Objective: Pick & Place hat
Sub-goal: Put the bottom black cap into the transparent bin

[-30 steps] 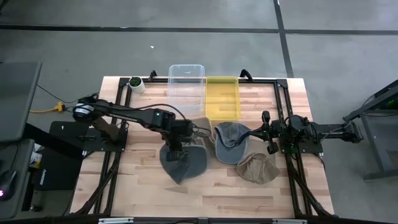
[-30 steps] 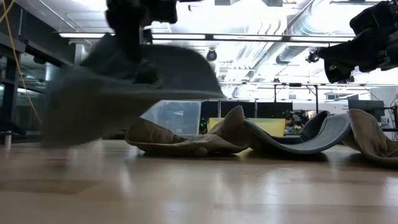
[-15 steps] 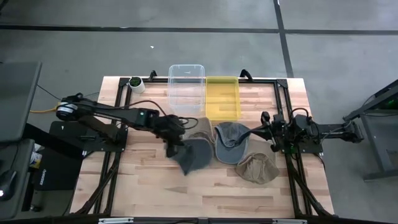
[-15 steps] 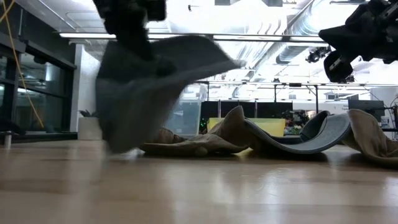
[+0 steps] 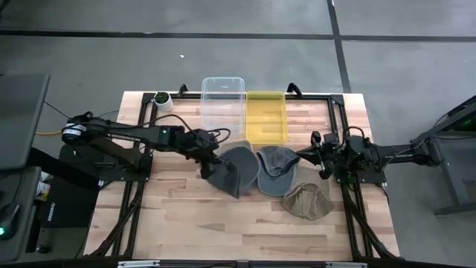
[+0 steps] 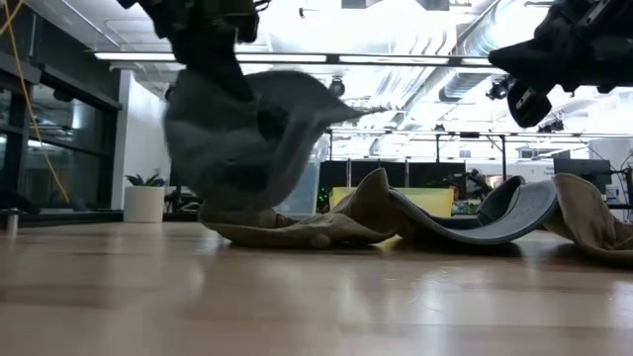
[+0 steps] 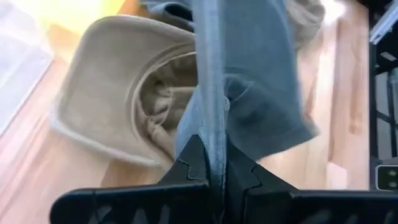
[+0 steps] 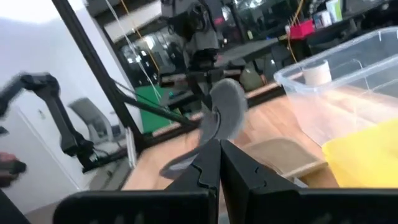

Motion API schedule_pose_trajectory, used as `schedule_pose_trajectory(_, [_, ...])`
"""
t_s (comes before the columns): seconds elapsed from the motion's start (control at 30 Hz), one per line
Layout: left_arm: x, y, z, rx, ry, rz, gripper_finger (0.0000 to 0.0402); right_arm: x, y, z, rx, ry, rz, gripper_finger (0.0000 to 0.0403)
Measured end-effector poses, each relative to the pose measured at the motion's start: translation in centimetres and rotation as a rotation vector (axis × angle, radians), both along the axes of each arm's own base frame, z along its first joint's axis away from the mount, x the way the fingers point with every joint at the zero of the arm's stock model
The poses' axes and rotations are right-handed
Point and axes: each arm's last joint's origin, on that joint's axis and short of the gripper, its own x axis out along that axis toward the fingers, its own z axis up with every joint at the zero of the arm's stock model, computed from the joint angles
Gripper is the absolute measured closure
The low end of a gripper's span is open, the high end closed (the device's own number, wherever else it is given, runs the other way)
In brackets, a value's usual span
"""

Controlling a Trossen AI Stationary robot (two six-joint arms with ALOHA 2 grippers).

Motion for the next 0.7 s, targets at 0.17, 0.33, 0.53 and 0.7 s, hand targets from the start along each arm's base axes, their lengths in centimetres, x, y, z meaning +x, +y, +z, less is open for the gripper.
schedule_pose_trajectory(0.17, [0.4, 0.1, 0.4, 0.008, -0.058, 0.026, 0.0401, 1.3, 0.0, 1.2, 0.0, 0.063, -0.002, 0.0399])
schedule_pose_trajectory(0.33, [0.8, 0.2, 1.0, 0.004, -0.132, 0.103, 0.0401, 2.9, 0.0, 2.7, 0.008, 0.11, -0.002, 0.0399])
schedule_pose_trajectory(0.53, [1.2, 0.5, 1.7, 0.002, -0.218, 0.228, 0.0401, 5.0, 0.1, 4.3, 0.005, 0.161, 0.001, 0.0399])
schedule_pose_trajectory(0.7, [1.4, 0.8, 2.1, 0.003, -0.273, 0.347, 0.0401, 6.5, 0.1, 4.5, 0.008, 0.213, 0.004, 0.0394])
